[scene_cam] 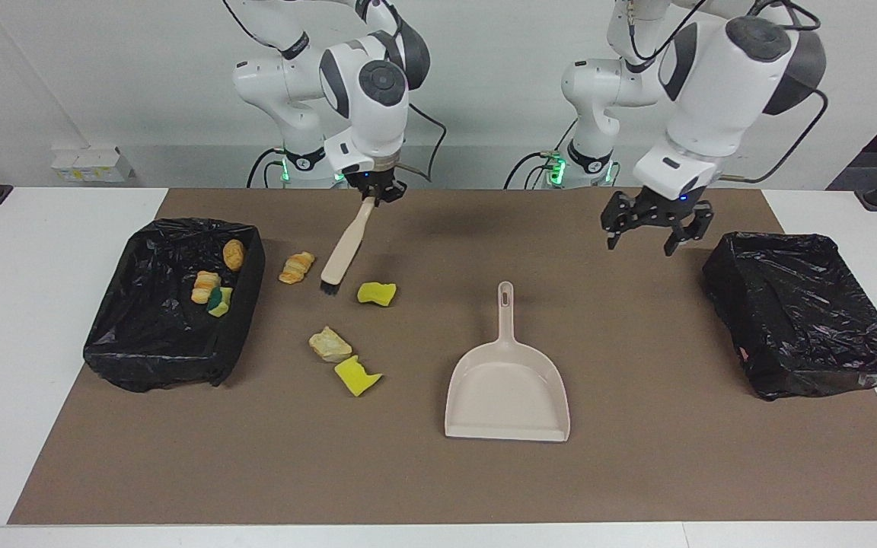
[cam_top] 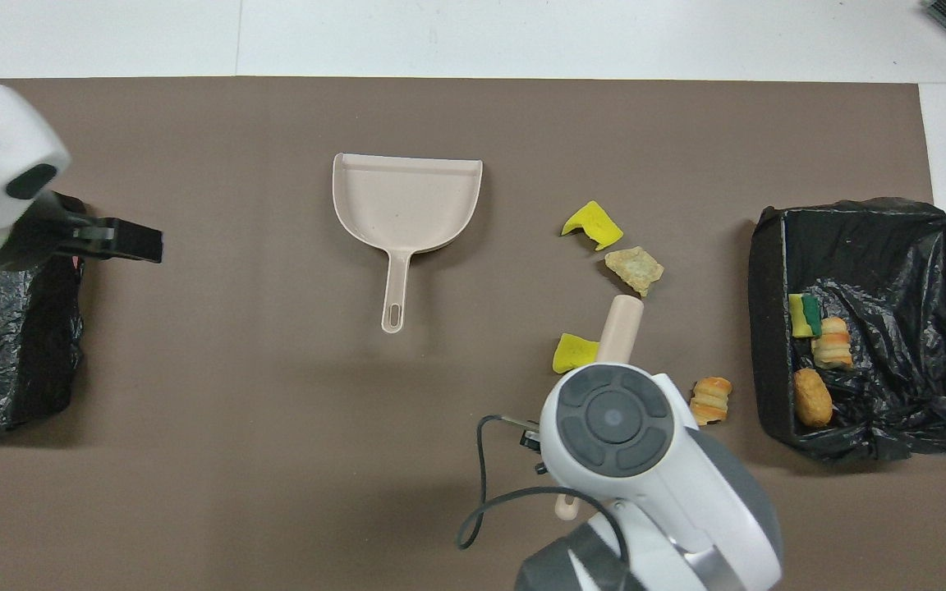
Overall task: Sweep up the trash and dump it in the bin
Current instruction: 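Grasp the brush with the right gripper while the left gripper grasps the dustpan, then sweep sponge and bread pieces toward the dustpan with the right gripper brush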
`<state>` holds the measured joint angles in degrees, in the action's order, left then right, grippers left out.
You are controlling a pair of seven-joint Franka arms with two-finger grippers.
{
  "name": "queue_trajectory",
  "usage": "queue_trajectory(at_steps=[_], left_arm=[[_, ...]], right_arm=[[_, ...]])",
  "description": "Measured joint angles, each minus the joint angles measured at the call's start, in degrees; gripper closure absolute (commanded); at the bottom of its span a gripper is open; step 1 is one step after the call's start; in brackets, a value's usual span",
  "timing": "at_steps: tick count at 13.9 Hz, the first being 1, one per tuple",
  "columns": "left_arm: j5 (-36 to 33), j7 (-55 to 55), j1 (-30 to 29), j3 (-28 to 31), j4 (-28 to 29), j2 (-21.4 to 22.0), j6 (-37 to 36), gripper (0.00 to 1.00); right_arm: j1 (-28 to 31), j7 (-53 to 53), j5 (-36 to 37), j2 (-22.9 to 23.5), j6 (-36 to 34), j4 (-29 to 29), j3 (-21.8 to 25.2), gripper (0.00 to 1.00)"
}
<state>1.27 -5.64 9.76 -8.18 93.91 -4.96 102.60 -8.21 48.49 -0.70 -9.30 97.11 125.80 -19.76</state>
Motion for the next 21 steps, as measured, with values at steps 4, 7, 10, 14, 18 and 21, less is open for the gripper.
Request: queue_trajectory(at_steps=[4,7,10,14,18,21], left_arm=[[0.15,-5.86,9.34,-0.08,3.79,-6.54,9.0,0.0],[0.13,-10.47,13.94,-0.08,5.73,-13.02,16.75,0.0],[0.13,-14.16,13.94,0.23,5.83,-15.29,19.76,0.0],[0.13,-14.98,13.94,0.27,5.91,-16.39,21.6,0.0],[0.11,-15.0,13.96,0.26,6.8,-16.42,21.52,0.08],[0.1,-15.01,14.03,0.23,7.02,-16.43,21.52,0.87]], right_arm=[[2.52,-1.91,5.56,-5.15,-0.14,7.67,-0.09,1.0],[2.79,-1.91,7.54,-6.99,-2.31,9.78,-0.12,1.0],[2.81,-1.85,7.59,-7.05,-2.35,13.36,-0.24,1.0],[1.72,0.03,7.6,-7.03,-1.44,16.9,-1.02,1.0],[1.59,0.23,7.6,-5.53,5.91,17.58,-1.21,1.0],[1.68,0.23,7.59,0.16,9.34,10.84,-1.17,1.0]])
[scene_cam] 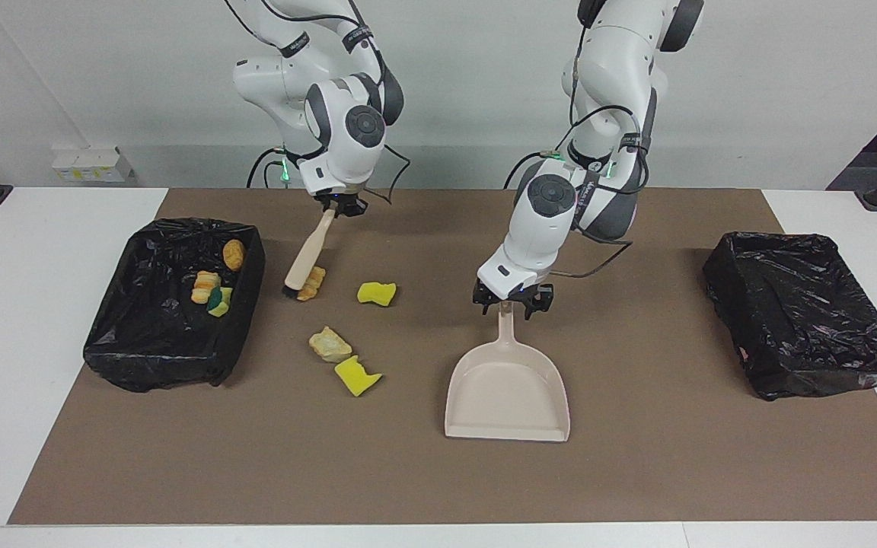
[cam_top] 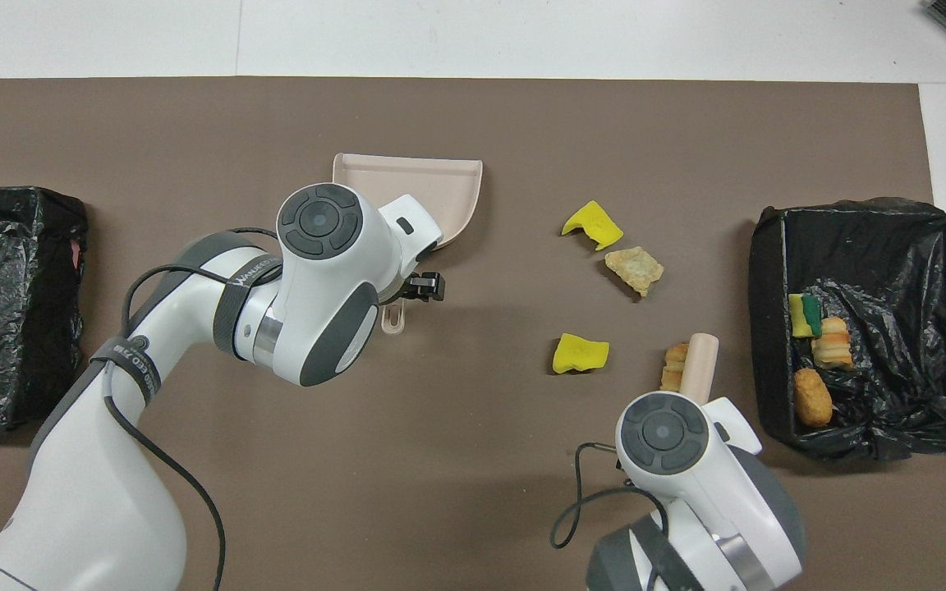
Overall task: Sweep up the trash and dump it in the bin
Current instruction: 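Sweep sponge and bread pieces toward the dustpan with the right gripper brush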
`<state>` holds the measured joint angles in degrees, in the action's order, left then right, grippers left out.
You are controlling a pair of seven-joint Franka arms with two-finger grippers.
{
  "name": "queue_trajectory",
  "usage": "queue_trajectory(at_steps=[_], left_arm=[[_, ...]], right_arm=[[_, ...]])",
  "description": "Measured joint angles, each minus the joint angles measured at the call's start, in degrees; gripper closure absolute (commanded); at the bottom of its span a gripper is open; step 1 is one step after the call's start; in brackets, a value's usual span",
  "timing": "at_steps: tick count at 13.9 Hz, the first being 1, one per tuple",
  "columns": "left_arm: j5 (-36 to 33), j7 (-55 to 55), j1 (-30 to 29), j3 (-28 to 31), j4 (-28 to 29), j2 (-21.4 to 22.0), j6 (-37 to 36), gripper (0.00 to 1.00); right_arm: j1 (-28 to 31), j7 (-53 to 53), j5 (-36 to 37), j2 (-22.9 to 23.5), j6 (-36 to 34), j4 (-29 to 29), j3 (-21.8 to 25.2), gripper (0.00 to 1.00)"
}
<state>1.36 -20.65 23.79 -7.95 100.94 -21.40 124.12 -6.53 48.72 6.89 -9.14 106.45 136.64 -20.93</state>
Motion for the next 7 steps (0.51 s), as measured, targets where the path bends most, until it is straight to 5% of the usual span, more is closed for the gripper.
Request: queue_trajectory(at_steps=[1,4,7], left_arm=[[-0.01,0.0,0.0,0.02,-0.04,0.0,0.02,1.0],[-1.0,0.46,0.0,0.04,-0.11,0.0,0.05,1.0],[-4.93,4.75,-0.07,0.12,-0.16,0.0,0.06,1.0]], right_arm=[[0.01,0.0,0.0,2.74,1.0,-3.43,0.03,1.0],[0.1,0.03,-0.01,10.71,1.57,-14.63,0.17,1.0],[0.13,0.06,0.05,15.71,-5.79,-25.24,0.32,1.0]])
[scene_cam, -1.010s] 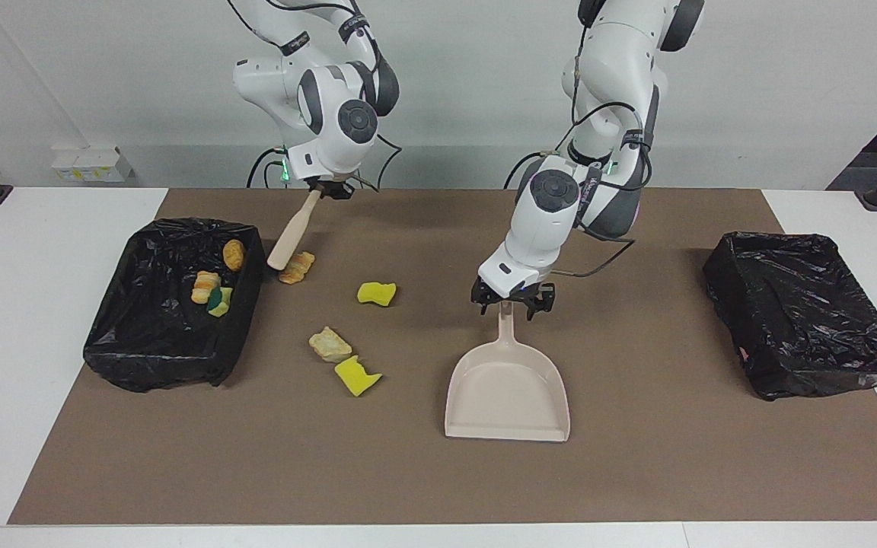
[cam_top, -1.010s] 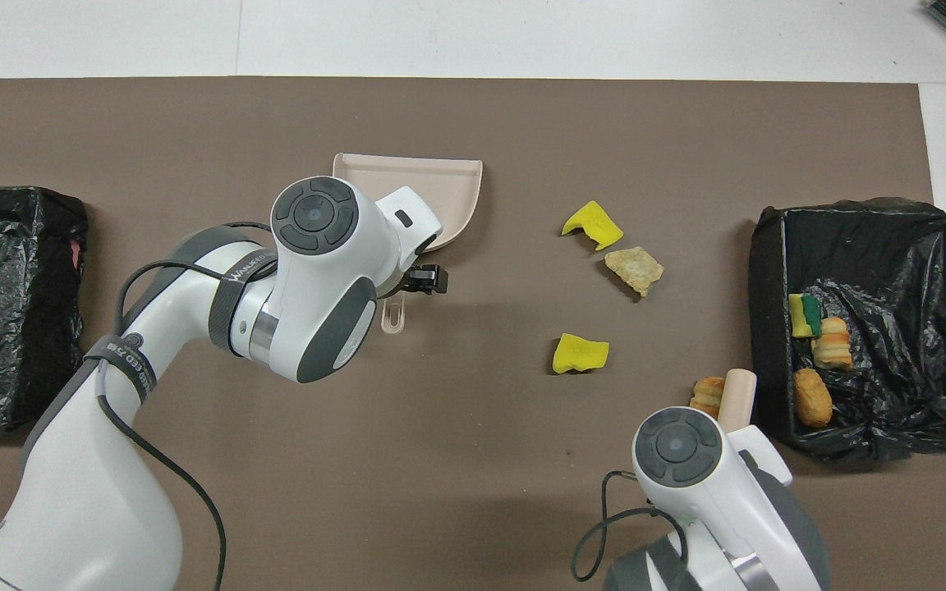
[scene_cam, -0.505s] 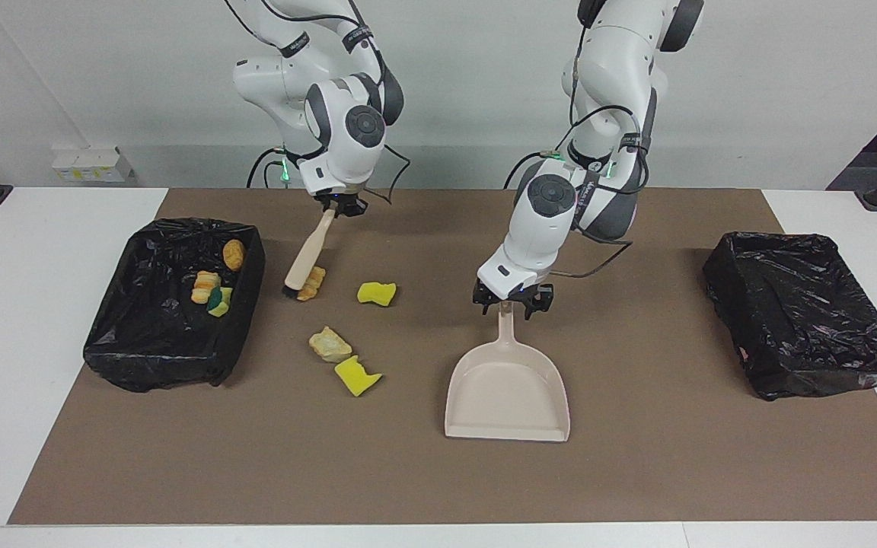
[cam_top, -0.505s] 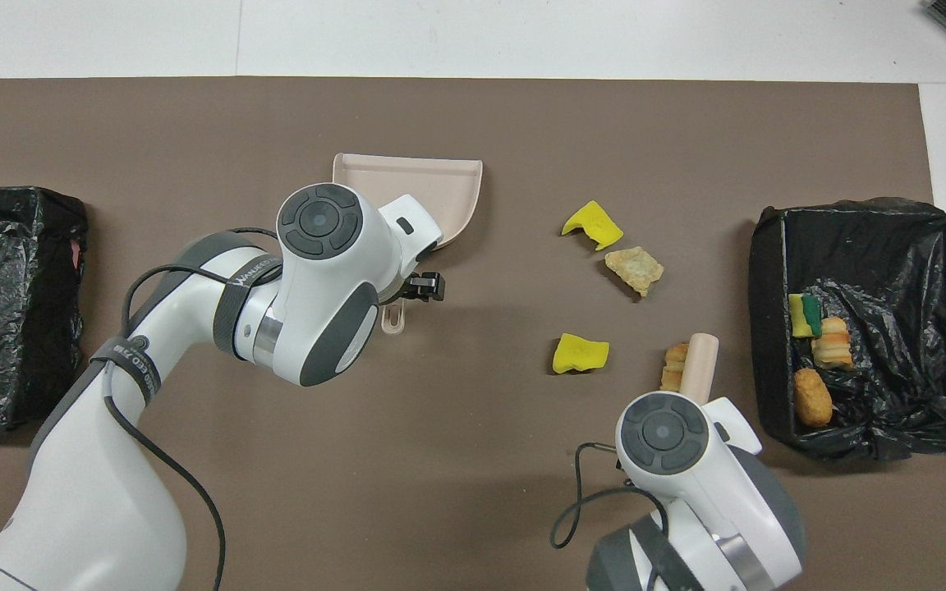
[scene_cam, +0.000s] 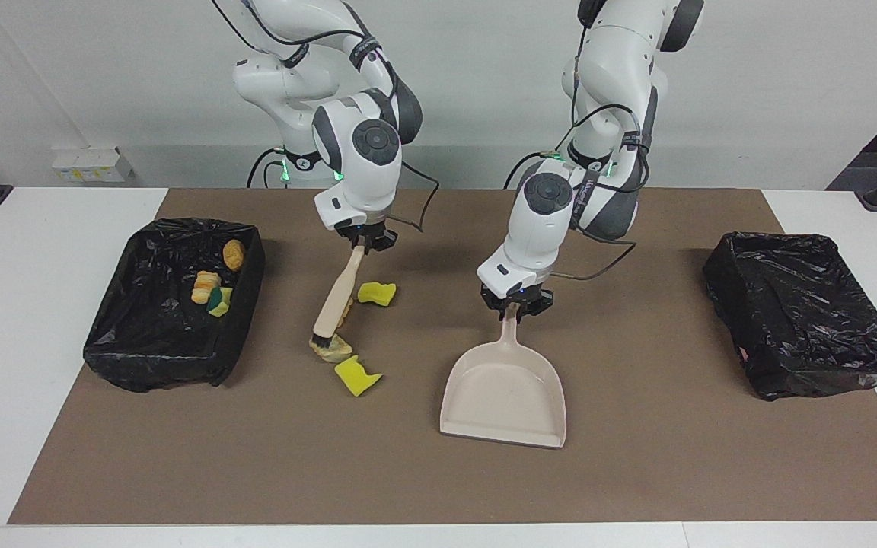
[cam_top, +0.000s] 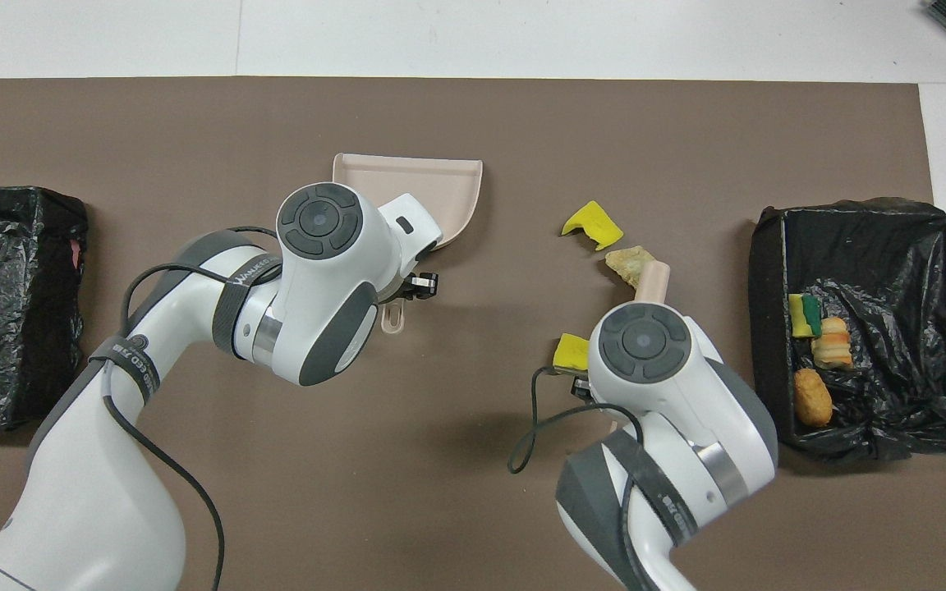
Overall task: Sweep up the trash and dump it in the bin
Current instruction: 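Sweep sponge and bread pieces toward the dustpan with the right gripper brush, then sweep pieces into the dustpan held by the left gripper with the right brush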
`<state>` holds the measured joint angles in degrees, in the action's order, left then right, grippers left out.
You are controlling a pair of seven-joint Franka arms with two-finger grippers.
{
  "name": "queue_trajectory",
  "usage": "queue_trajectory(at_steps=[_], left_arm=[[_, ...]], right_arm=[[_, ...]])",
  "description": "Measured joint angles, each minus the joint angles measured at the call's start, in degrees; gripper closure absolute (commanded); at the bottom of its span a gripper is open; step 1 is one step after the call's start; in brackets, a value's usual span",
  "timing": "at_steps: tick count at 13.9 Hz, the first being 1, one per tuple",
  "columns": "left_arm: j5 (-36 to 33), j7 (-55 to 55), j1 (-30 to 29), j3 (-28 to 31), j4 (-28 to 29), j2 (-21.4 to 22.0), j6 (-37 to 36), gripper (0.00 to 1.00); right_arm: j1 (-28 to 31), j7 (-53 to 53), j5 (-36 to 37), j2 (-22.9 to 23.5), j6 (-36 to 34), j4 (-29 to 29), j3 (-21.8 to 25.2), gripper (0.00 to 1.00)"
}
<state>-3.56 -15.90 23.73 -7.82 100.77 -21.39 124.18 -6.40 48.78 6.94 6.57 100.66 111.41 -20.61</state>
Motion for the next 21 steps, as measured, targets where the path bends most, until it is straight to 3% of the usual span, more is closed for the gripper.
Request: queue_trajectory(at_steps=[4,7,11,14,17,21], left_arm=[[-0.98,15.0,-1.54,1.03,-0.68,0.88,-0.64,1.0],[-1.03,30.71,-4.68,1.26,-0.81,3.65,-5.95,1.0],[-1.2,55.19,-8.89,1.38,-0.87,8.73,-18.39,1.0],[-1.21,69.34,-10.45,1.45,0.3,10.33,-21.16,1.0],[-1.22,72.13,-10.49,1.16,7.24,13.18,-19.47,1.0],[-1.24,72.3,-10.47,0.97,18.5,18.85,-11.59,1.0]], right_arm=[[1.17,-0.05,0.0,-0.63,-7.56,-3.22,0.22,1.0],[4.4,-7.22,0.05,-0.98,-4.29,-0.4,0.3,1.0],[8.34,-16.67,0.08,-1.0,0.62,4.17,0.41,1.0],[7.75,-17.94,0.07,-0.55,1.81,5.7,0.01,1.0],[3.68,-17.86,-0.1,0.63,3.36,5.78,-0.18,1.0],[-2.74,-15.58,-3.28,2.02,7.21,5.2,-0.25,1.0]])
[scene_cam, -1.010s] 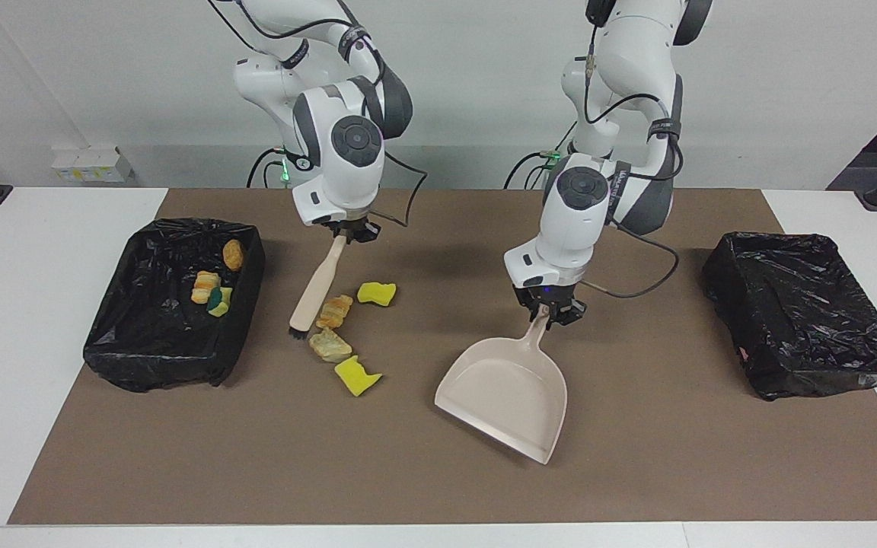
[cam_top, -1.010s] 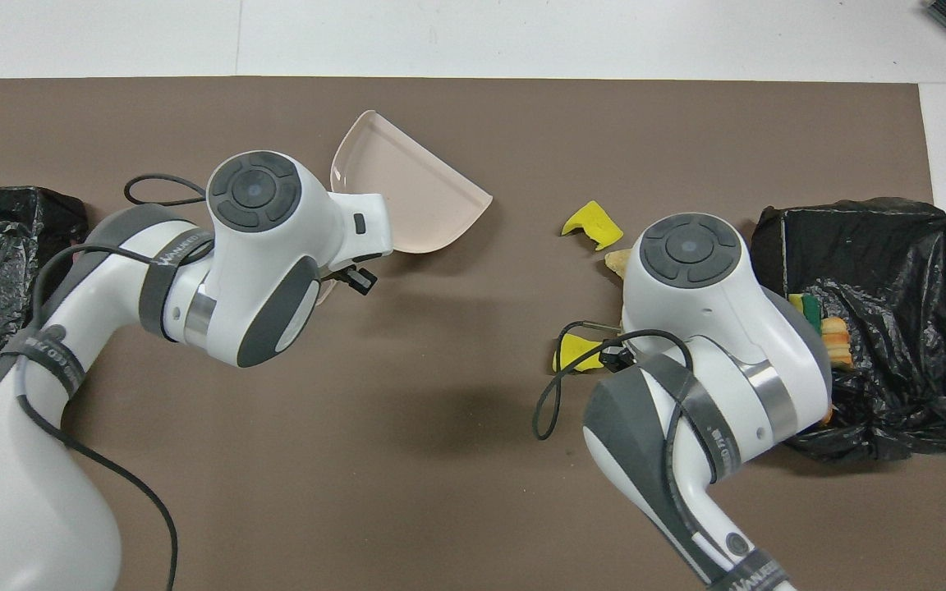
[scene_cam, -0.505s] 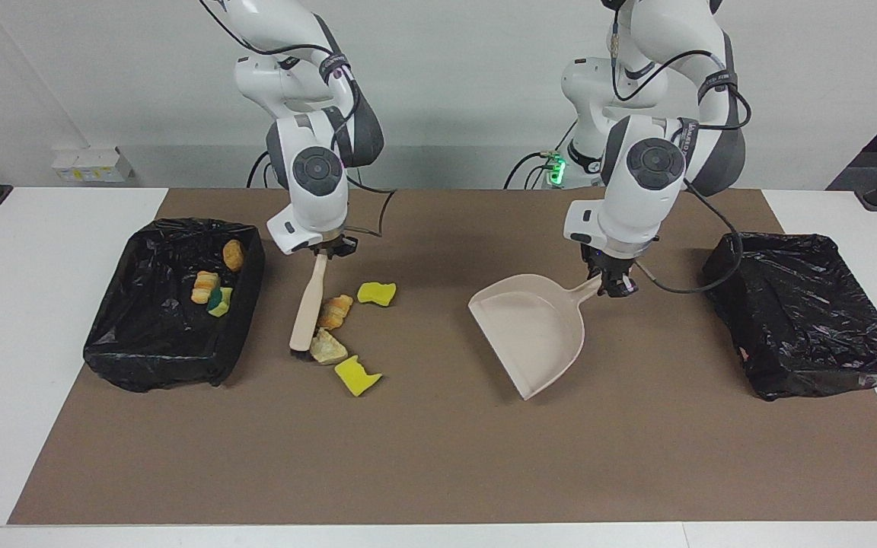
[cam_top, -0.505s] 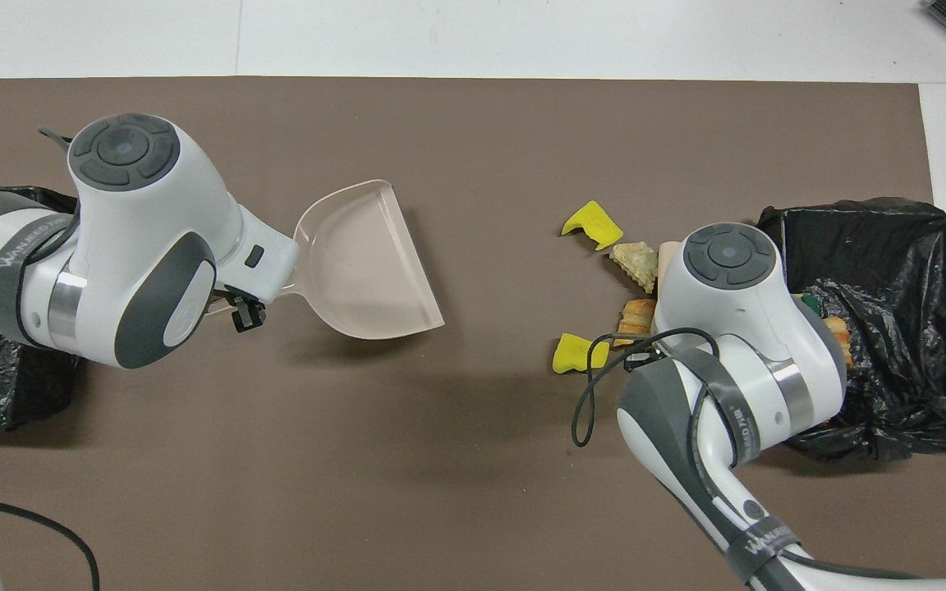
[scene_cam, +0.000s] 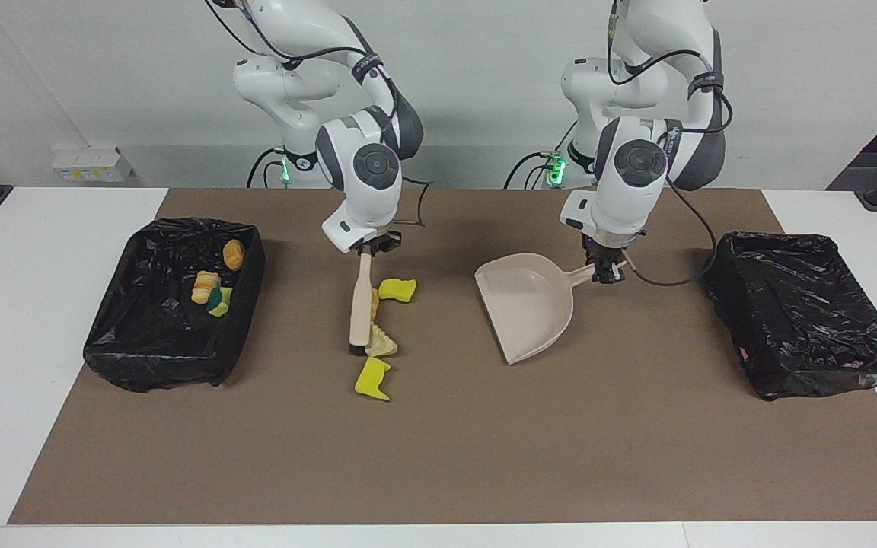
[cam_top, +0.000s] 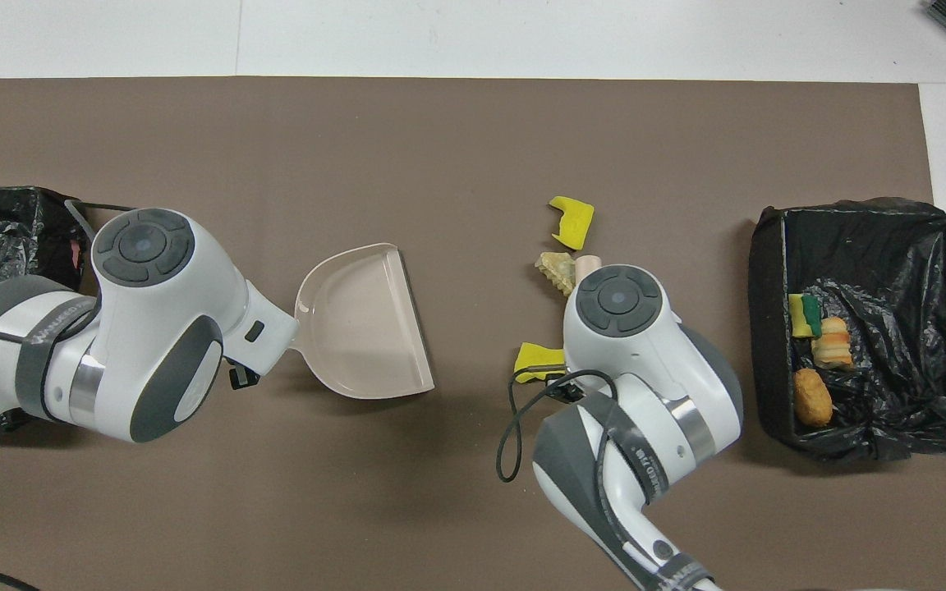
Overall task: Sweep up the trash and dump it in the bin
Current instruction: 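Sweep pieces into the dustpan held by the left gripper with the right brush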
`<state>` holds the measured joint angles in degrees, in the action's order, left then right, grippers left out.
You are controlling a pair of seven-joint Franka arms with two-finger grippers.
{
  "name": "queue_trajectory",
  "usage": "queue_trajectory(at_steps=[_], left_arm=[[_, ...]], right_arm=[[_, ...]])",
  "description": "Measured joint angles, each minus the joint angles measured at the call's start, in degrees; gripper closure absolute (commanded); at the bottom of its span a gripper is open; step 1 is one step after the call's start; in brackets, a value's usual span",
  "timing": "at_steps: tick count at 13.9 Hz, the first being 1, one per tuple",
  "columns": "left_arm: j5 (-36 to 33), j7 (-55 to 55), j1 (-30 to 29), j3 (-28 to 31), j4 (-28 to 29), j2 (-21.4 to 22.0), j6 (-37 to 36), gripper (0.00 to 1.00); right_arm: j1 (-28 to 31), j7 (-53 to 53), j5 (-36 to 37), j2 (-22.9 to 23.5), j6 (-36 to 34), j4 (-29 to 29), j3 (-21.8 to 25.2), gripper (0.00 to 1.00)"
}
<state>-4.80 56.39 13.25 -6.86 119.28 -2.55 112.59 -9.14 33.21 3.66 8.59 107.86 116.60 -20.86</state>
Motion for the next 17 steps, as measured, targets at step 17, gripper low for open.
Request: queue_trajectory(at_steps=[17], left_arm=[[0.0,-0.33,0.0,-0.15,9.4,5.52,5.07,1.0]], right_arm=[[-19.12,6.16,-18.9,2.98,12.84,-4.09,-0.25,1.0]])
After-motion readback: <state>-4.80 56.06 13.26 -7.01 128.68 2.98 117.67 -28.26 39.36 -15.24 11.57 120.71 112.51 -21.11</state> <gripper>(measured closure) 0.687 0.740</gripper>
